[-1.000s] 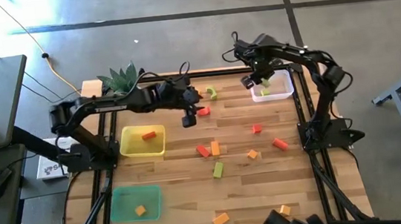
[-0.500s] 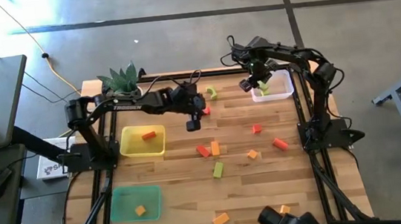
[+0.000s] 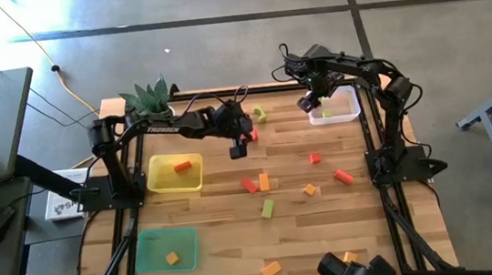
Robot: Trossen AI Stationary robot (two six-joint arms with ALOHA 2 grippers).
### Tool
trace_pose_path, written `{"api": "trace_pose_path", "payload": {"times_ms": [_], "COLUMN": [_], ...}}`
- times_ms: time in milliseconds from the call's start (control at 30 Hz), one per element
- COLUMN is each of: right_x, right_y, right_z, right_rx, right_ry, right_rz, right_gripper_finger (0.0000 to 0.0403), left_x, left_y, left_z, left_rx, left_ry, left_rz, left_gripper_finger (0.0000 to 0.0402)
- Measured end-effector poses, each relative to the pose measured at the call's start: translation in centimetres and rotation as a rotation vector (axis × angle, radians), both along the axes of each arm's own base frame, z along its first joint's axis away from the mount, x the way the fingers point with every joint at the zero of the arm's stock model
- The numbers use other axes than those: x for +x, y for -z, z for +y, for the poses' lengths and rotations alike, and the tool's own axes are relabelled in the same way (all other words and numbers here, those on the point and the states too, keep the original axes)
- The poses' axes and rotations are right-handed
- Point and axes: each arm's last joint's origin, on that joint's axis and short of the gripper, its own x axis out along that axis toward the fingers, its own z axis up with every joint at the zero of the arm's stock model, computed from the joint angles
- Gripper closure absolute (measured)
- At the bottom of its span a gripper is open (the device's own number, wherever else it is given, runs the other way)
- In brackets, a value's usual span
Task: Sort & place blocks by color
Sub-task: Put the orange block into the yellow bin
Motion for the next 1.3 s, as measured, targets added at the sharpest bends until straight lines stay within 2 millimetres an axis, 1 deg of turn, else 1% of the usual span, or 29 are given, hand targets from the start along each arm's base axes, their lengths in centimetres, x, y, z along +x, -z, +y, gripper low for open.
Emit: {"api": "trace_pose_path", "payload": {"times_ms": [200, 567, 700, 833, 1000, 1300], "right_x": [0.1, 0.1, 0.1, 0.1, 0.1, 0.2], "right_y": [0.0, 0.0, 0.0, 0.0, 0.0, 0.0], "right_z": [0.1, 0.1, 0.0, 0.0, 0.0, 0.1], "right_rx": [0.03, 0.029, 0.026, 0.026, 0.025, 0.033], "right_ry": [-0.004, -0.006, -0.004, -0.003, 0.0, 0.021], "right_rz": [-0.025, -0.027, -0.03, -0.035, -0.037, -0.056], "right_gripper_finger": [0.0179, 0.0179, 0.0179, 0.0179, 0.0179, 0.0179], "left_x": [-0.6, -1.2, -1.1, -1.0, -0.9, -0.7], "left_y": [1.3, 1.8, 2.8, 4.5, 5.4, 5.4], "left_z": [1.3, 1.9, 2.1, 2.2, 2.3, 2.4], "left_rx": [-0.054, -0.109, -0.134, -0.159, -0.164, -0.143], "left_ry": [-0.014, -0.009, -0.005, -0.011, -0.014, -0.004], "left_rz": [0.036, 0.048, 0.068, 0.113, 0.129, 0.109], "left_gripper_finger": [0.0163, 0.0163, 0.0163, 0.0163, 0.0163, 0.0163]}}
